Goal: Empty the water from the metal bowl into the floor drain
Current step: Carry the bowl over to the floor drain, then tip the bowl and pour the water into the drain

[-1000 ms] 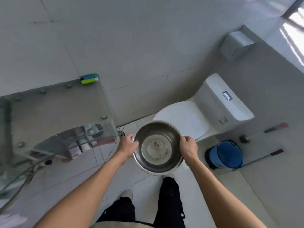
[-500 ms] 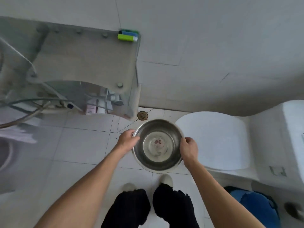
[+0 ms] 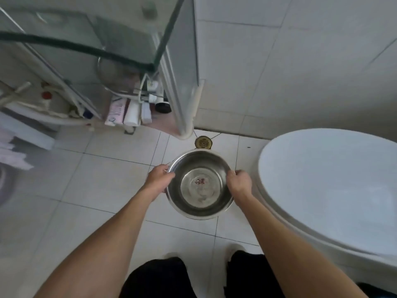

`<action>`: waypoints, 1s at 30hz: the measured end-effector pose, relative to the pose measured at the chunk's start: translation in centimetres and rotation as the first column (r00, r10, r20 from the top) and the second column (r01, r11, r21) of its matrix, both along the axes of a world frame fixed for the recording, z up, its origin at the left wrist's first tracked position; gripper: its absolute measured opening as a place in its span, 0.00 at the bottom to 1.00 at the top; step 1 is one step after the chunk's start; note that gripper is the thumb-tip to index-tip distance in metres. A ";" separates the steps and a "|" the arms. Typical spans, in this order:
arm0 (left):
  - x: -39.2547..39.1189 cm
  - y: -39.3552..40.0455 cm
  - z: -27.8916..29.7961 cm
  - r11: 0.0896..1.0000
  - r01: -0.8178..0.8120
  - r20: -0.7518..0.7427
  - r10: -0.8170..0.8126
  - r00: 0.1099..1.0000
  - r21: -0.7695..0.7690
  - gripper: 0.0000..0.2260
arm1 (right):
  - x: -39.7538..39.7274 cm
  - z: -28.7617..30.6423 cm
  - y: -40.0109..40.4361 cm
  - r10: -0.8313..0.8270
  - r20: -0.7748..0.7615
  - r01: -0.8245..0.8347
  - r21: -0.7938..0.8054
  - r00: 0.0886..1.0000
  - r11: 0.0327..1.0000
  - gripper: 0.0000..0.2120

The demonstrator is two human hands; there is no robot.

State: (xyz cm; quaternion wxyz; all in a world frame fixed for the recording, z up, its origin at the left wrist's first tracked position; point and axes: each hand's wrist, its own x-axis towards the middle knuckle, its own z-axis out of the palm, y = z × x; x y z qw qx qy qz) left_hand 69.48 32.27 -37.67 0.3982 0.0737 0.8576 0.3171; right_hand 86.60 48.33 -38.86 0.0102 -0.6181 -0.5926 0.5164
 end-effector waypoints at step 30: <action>-10.3 6.8 -34.3 0.997 -0.059 -0.154 0.066 0.986 0.047 0.05 | -9.8 -31.9 9.1 0.238 0.060 -0.238 0.003 0.970 0.971 0.11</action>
